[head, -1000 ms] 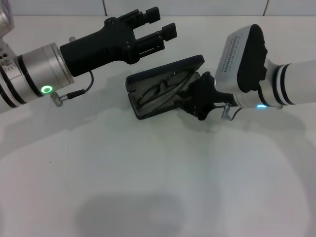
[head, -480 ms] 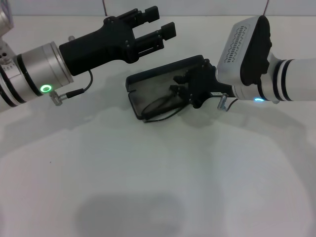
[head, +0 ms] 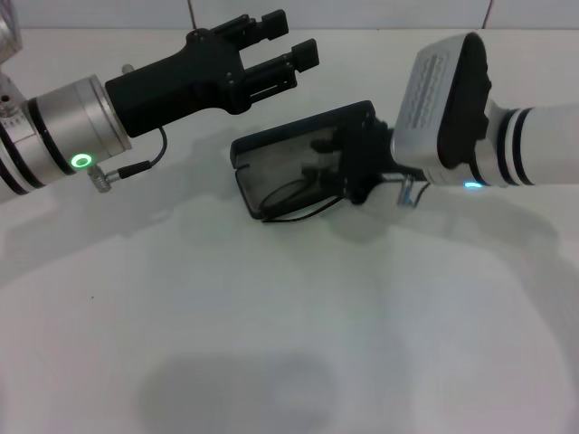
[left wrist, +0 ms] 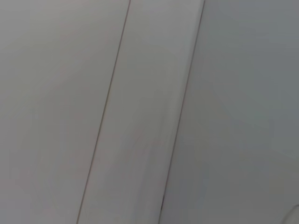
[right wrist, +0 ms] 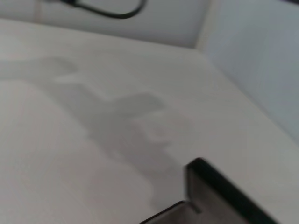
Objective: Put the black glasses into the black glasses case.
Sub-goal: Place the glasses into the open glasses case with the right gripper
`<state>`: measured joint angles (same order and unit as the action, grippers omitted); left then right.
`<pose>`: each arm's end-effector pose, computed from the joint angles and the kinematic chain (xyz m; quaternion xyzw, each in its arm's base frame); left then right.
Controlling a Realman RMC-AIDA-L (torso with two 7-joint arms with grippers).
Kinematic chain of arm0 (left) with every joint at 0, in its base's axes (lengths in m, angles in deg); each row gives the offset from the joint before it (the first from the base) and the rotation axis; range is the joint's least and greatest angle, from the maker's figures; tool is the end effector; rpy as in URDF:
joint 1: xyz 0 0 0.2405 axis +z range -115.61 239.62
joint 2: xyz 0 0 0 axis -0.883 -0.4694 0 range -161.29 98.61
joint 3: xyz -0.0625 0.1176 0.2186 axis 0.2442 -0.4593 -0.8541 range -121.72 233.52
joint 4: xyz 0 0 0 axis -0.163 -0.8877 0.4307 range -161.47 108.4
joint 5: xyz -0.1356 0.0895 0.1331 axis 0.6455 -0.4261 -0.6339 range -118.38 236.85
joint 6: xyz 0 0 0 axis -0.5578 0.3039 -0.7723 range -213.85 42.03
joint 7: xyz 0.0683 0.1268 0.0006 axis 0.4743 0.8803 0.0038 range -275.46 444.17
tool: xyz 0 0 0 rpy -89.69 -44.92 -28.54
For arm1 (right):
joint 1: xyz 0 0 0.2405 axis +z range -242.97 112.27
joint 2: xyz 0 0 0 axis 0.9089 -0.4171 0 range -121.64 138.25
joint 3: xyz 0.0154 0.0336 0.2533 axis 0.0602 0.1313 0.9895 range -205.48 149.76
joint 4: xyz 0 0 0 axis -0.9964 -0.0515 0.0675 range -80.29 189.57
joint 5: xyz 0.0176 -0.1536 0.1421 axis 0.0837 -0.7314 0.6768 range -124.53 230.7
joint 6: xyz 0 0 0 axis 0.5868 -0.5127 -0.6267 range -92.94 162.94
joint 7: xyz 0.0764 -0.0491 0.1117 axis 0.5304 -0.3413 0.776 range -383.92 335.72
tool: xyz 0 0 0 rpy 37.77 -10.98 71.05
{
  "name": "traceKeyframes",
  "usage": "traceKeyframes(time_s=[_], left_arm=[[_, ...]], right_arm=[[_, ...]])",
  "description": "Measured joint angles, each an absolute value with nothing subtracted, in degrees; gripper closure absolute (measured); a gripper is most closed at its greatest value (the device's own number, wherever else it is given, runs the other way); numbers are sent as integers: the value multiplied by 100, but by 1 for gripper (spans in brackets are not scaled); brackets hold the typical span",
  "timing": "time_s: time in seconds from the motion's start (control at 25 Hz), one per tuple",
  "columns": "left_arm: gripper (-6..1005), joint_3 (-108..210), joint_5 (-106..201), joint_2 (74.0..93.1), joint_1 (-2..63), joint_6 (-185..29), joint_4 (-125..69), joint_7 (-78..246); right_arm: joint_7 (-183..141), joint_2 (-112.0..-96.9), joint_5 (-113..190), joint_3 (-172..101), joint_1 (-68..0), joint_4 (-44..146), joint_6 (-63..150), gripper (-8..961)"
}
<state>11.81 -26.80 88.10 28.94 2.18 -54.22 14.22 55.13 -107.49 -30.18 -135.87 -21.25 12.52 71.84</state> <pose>-0.2158 0.3537 0.0043 -0.8633 -0.1792 -0.4347 0.1833 0.1389 0.3966 -0.1090 -0.9770 -0.0361 0.0653 0.1998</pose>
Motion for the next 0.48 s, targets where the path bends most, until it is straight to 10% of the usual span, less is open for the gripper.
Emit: traceKeyframes(time_s=[0.48], left_arm=[[292, 1168, -2687, 8800, 2901, 216, -5431, 1430]], right_arm=[[6890, -10767, -6012, -12779, -2047, 438, 8171, 618]])
